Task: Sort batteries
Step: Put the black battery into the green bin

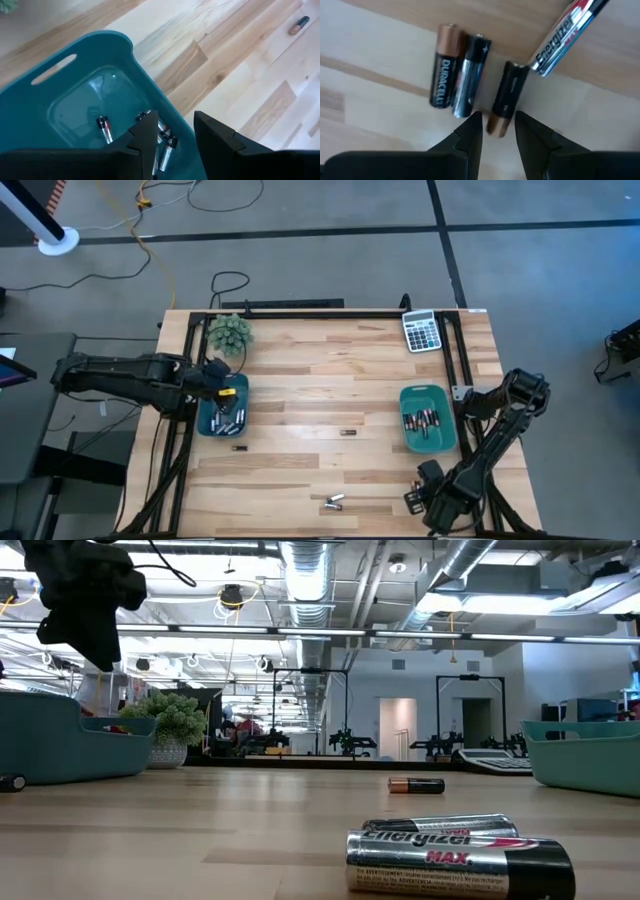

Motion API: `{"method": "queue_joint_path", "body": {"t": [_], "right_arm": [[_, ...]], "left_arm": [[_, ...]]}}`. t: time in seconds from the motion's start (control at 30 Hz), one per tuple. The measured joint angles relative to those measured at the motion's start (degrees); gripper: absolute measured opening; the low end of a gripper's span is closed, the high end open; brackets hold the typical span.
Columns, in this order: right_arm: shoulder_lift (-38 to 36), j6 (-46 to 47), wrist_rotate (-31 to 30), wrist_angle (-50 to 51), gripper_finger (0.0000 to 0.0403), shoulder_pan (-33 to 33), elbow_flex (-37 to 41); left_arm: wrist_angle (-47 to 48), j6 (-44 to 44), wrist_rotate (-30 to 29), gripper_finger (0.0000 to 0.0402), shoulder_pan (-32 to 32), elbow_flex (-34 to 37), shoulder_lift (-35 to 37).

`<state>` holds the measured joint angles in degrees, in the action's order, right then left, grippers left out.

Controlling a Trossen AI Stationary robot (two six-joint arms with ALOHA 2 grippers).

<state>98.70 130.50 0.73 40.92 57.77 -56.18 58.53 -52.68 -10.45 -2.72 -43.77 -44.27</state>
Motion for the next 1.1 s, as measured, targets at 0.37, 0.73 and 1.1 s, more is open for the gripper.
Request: {"method": "queue_joint_path", "body": {"t": [0.37, 0.73, 1.1], "right_arm": [[-0.3, -1.1, 0.0, -0.8, 0.0052, -0.5, 2.4], [-5.1, -1.7, -0.4, 7.5, 0.0015, 0.3, -4.7], [-12.1, -1.5, -2.0, 49.4, 0.0015, -1.1, -27.5]], "left_arm": [[-2.8, -1.0, 0.2, 0.0123, 0.0, 0.0, 0.0], [-2.8, 2.5, -0.2, 0.0123, 0.0, 0.0, 0.0], [-2.3, 5.5, -0.3, 0.0123, 0.0, 0.0, 0.0]]}}
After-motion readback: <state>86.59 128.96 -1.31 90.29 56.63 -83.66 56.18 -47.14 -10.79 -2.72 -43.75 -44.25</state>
